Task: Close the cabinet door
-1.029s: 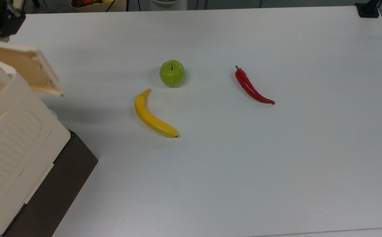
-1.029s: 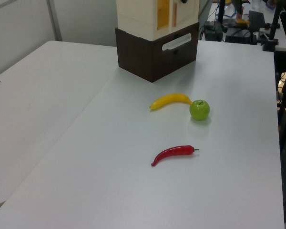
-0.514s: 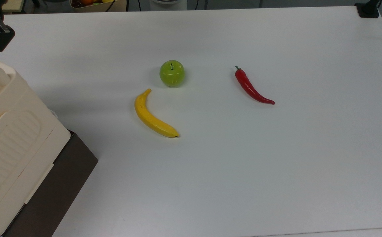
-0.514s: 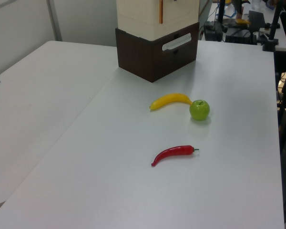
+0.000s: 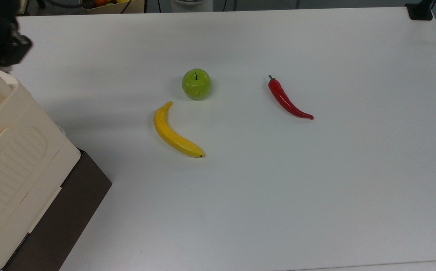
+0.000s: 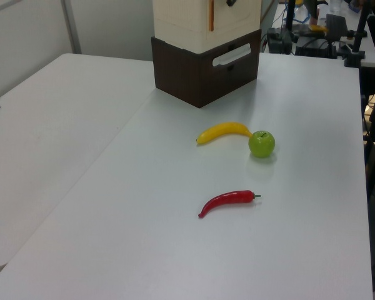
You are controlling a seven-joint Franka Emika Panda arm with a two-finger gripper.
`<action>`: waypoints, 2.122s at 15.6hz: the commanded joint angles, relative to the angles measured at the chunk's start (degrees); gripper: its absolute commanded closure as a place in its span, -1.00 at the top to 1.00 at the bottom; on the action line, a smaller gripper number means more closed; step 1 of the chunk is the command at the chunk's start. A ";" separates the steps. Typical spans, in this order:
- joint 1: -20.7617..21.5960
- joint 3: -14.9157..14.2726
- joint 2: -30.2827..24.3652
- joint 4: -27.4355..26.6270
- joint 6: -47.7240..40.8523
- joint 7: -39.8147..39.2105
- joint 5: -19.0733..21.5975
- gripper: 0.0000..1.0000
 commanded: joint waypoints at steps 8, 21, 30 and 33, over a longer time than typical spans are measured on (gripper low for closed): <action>12.62 2.97 -9.02 -4.81 -33.68 -7.95 -6.28 -0.98; 13.86 8.43 -16.58 -13.69 -39.94 -7.51 -6.72 -0.35; 13.59 8.35 -17.02 -13.08 -43.20 -7.60 -7.60 1.00; 13.33 8.35 -16.94 -12.64 -43.20 -7.69 -7.60 1.00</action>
